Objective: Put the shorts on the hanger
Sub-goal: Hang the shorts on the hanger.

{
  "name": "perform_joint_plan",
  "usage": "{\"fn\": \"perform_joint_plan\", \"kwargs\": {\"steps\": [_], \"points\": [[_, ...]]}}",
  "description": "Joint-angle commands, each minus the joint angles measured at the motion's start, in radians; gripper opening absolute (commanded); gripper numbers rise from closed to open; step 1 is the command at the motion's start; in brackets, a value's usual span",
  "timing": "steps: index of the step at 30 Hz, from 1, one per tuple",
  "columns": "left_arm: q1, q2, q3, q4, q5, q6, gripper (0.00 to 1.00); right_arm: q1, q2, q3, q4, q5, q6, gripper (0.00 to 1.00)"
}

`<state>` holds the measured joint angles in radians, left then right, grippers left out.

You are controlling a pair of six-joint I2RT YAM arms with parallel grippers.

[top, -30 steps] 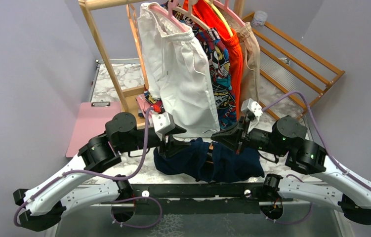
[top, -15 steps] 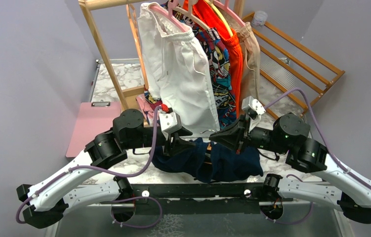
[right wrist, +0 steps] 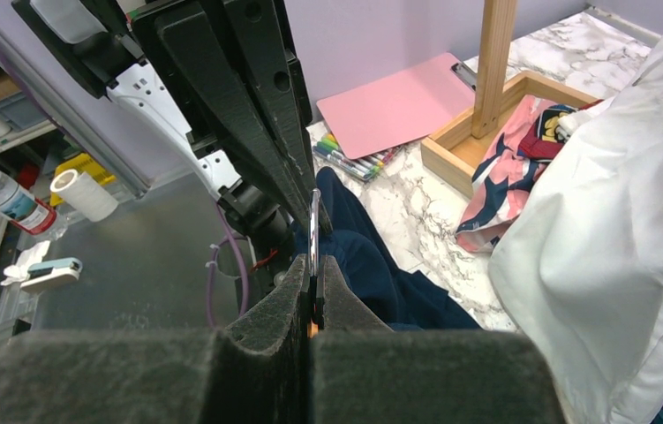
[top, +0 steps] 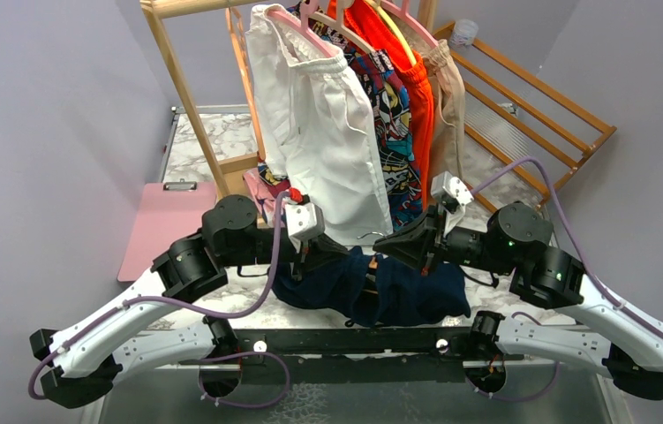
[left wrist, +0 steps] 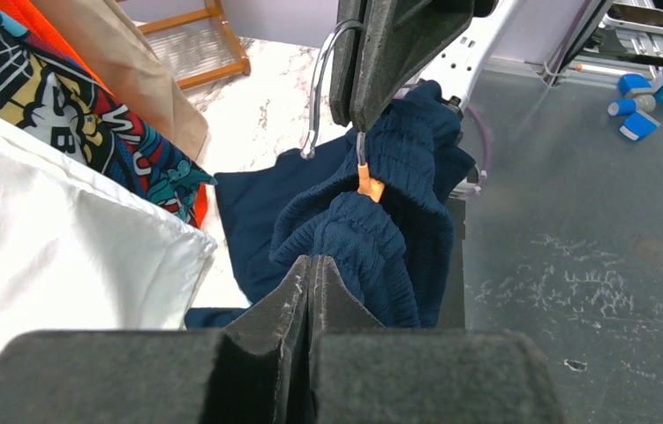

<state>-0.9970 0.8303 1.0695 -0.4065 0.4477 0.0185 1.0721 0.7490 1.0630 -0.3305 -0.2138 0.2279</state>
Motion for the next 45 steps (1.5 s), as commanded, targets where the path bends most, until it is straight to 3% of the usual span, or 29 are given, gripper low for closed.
{"fn": "perform_joint_plan", "kwargs": {"steps": [1, 6, 12, 16, 22, 24, 26, 30, 32, 42, 43, 45], "points": [[-0.003, -0.039, -0.005, 0.014, -0.080, 0.014, 0.00, 0.001, -0.027, 0.071, 0.088, -0.010, 0.003, 0.01], [-0.003, -0.092, -0.016, -0.009, -0.183, 0.021, 0.00, 0.002, -0.043, 0.083, 0.076, 0.007, -0.005, 0.01], [-0.004, -0.118, 0.002, 0.019, -0.162, 0.021, 0.48, 0.001, -0.039, 0.066, 0.085, 0.001, -0.001, 0.01], [-0.003, -0.092, 0.013, 0.030, -0.103, 0.009, 0.60, 0.002, -0.030, 0.061, 0.104, -0.011, 0.004, 0.01], [-0.003, -0.046, 0.001, 0.027, -0.034, 0.001, 0.61, 0.001, -0.020, 0.072, 0.122, -0.033, 0.008, 0.01], [-0.003, -0.045, -0.007, 0.022, -0.039, 0.004, 0.56, 0.001, -0.022, 0.078, 0.125, -0.039, 0.010, 0.01], [-0.003, -0.049, -0.008, 0.020, -0.056, 0.008, 0.44, 0.000, -0.026, 0.086, 0.122, -0.039, 0.008, 0.01], [-0.003, -0.078, 0.007, -0.004, -0.130, 0.029, 0.09, 0.001, -0.040, 0.108, 0.107, -0.022, -0.002, 0.01], [-0.003, -0.092, 0.039, -0.030, -0.163, 0.053, 0.00, 0.001, -0.046, 0.124, 0.101, -0.019, -0.009, 0.01], [-0.003, -0.051, 0.235, -0.118, -0.220, 0.107, 0.00, 0.001, 0.013, 0.324, 0.083, -0.076, -0.070, 0.01], [-0.003, -0.052, 0.236, -0.116, -0.214, 0.107, 0.08, 0.002, 0.013, 0.324, 0.086, -0.079, -0.070, 0.01], [-0.003, -0.054, 0.235, -0.112, -0.190, 0.102, 0.45, 0.000, 0.013, 0.311, 0.085, -0.079, -0.070, 0.01]]}}
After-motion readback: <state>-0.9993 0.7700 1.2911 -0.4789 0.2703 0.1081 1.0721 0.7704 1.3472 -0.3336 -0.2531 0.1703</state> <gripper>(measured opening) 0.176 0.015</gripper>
